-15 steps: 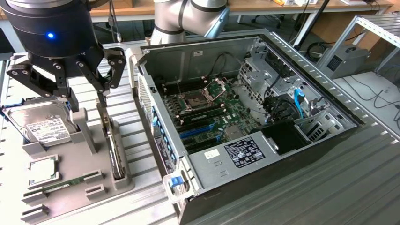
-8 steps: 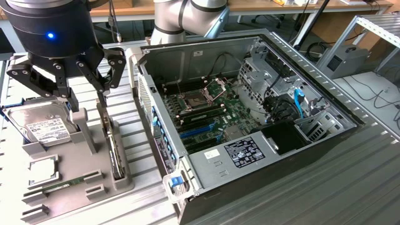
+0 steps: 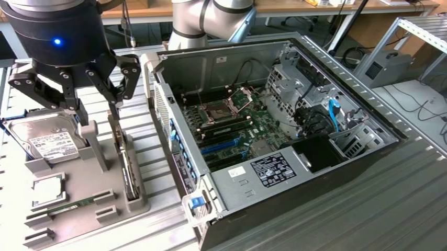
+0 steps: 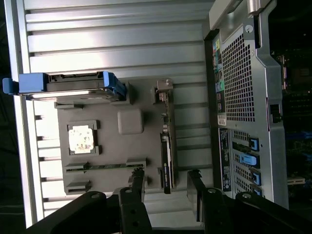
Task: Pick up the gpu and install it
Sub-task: 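Pick up the gpu and move the gpu toward the slot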
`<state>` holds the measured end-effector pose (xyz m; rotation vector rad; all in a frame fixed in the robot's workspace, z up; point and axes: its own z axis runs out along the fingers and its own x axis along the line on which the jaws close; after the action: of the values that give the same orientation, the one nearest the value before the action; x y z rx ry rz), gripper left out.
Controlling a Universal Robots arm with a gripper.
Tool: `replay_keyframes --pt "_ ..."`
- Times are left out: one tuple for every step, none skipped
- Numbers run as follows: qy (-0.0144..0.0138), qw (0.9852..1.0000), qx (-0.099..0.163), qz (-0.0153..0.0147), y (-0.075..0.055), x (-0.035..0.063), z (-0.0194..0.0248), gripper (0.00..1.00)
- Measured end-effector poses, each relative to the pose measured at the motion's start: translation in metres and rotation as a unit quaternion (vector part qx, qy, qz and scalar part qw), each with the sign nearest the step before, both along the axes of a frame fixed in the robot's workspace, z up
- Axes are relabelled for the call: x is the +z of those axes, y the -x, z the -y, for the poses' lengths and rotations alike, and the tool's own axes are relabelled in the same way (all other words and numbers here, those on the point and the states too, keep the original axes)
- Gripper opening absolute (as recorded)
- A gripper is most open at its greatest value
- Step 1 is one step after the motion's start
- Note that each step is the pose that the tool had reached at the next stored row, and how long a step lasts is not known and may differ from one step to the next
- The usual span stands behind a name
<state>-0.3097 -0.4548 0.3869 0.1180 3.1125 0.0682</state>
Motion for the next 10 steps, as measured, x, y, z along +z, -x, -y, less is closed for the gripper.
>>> replay_keyframes --pt "-0.0004 1.0 0.0 0.0 0.0 -0.0011 0.0 0.48" --pt "-0.0007 1.0 0.0 0.0 0.0 -0.0016 0.0 0.48" --pt "-0.0011 1.0 0.0 0.0 0.0 -0.0022 0.0 0.48" --pt "-0.0014 1.0 0.0 0.0 0.0 -0.0027 0.0 0.48" --pt "-0.0018 1.0 0.0 0.0 0.0 -0.0032 0.0 0.48" --pt "-0.002 1.0 0.0 -0.0001 0.0 -0.0036 0.0 0.48" --pt "-0.0022 1.0 0.0 0.0 0.0 -0.004 0.0 0.48" --pt "-0.0023 1.0 0.0 0.0 0.0 -0.0043 0.0 0.48" --pt "-0.0023 1.0 0.0 0.0 0.0 -0.0045 0.0 0.48" --pt "-0.0023 1.0 0.0 0.0 0.0 -0.0047 0.0 0.48"
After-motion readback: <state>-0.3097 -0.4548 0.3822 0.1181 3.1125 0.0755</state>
